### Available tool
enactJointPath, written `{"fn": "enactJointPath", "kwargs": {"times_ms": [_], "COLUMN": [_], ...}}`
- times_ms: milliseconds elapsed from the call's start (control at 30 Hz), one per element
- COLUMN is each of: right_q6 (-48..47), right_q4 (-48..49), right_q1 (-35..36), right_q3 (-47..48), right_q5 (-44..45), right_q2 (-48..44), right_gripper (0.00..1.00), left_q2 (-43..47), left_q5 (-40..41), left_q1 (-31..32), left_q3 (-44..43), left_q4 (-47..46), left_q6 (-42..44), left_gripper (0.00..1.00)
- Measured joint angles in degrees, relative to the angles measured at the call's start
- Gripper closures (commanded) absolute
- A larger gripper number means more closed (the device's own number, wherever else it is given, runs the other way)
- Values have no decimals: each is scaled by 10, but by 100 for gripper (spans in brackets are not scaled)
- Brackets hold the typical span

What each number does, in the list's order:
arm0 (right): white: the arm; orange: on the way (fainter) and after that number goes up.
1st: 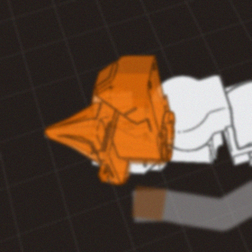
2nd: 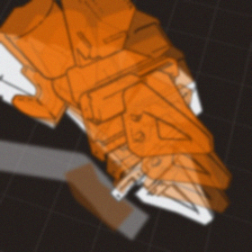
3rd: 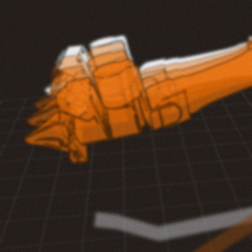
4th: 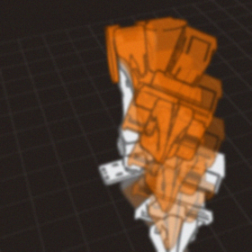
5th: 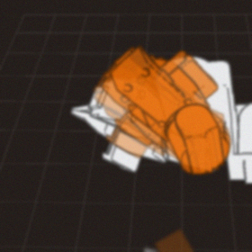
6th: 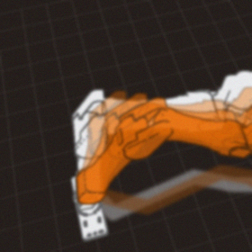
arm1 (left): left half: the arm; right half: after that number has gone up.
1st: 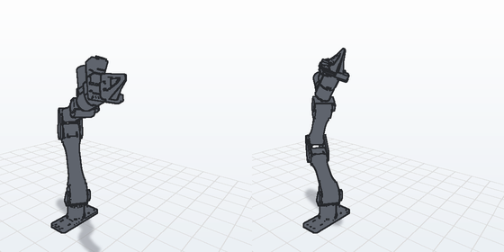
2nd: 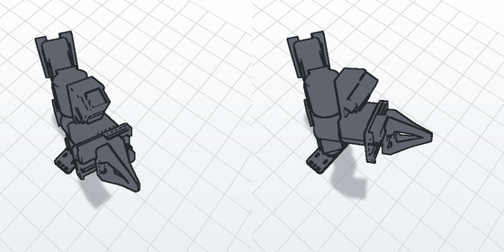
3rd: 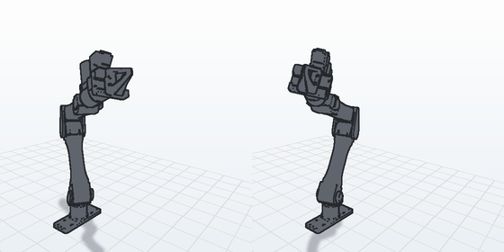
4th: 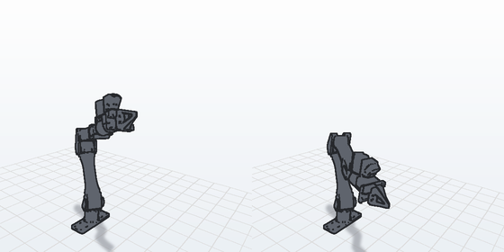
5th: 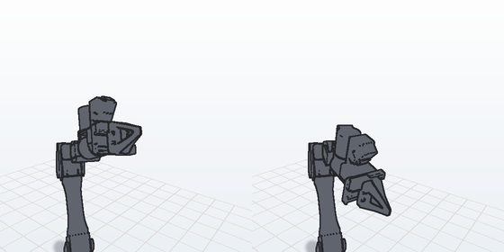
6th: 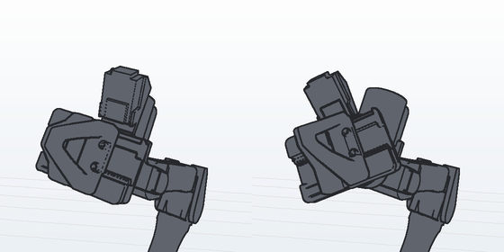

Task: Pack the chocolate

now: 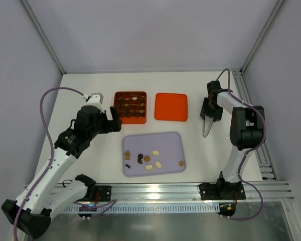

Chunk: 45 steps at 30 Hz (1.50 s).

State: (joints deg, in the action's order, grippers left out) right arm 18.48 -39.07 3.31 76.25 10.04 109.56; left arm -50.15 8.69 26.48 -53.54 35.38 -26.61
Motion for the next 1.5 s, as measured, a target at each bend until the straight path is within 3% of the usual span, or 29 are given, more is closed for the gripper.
{"fn": "enactJointPath", "kwargs": {"times_ms": [400,767,900,1067,1267,1500], "right_q6": [-4,-3,-2,0,-2,-1], "right_q4": [3,-9,-25,-44,-45,-50], "right_q1": [-10,-18,-15,18,89,91], "right_q3": [-36,-42,-30,59,233,267], "right_q5": [-9,-12,-18,-32,-46,-63], "right_q2": [-16,-107,-128,-110,9,139], "right_gripper": [18,13,22,32,52,59], "left_q2": [-14,-23,-25,-31,-42,-58], "left_q5": [-11,-14,-14,-14,-14,-12], "left_q1": [0,0,0,0,0,0], "left_q3": [2,3,3,3,3,3], "left_q4": [-1,-4,-4,-7,-9,-9], "left_q6": [0,-1,-2,-2,-1,2], "left_gripper": [0,0,0,0,0,0]}}
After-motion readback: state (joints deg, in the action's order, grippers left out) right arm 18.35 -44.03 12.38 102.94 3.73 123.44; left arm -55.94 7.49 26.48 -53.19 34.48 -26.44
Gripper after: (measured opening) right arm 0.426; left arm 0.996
